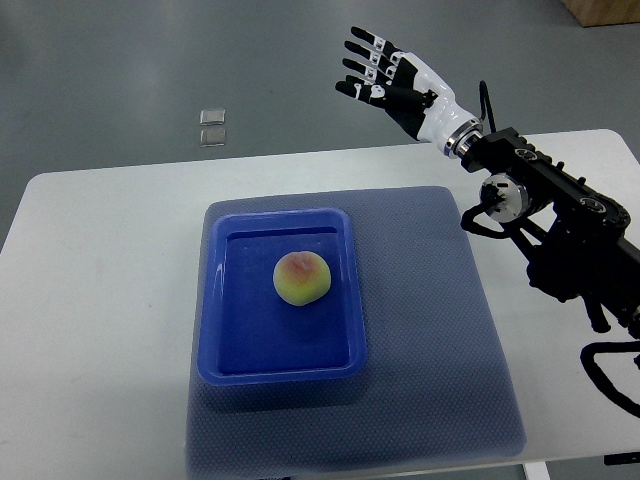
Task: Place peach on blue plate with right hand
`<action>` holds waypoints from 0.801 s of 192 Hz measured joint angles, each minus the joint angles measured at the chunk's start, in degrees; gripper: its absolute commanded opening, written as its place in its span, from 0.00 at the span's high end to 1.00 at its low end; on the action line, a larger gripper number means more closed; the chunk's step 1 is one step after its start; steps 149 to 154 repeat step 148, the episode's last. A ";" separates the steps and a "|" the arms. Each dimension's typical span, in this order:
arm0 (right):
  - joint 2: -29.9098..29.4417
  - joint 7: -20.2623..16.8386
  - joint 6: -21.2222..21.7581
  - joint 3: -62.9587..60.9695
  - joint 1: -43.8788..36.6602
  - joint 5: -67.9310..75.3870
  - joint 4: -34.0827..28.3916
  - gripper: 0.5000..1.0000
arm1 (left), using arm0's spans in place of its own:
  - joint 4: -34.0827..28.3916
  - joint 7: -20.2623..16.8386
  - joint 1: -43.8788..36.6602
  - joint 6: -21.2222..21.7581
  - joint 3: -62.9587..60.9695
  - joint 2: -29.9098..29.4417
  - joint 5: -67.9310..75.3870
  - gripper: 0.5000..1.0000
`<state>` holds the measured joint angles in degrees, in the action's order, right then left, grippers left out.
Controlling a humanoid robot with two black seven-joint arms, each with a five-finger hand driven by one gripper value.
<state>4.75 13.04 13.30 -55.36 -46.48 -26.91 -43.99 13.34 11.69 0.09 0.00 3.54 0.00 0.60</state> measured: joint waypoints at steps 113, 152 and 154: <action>-0.76 4.84 0.20 -6.08 8.86 18.82 3.49 0.14 | 0.34 0.00 0.00 0.00 -0.08 0.00 -0.03 0.00; -0.63 4.82 0.24 -5.67 8.86 18.47 3.62 0.14 | 0.43 0.00 -0.01 0.00 -0.09 0.00 -0.07 0.00; -0.63 4.82 0.24 -5.67 8.86 18.47 3.62 0.14 | 0.43 0.00 -0.01 0.00 -0.09 0.00 -0.07 0.00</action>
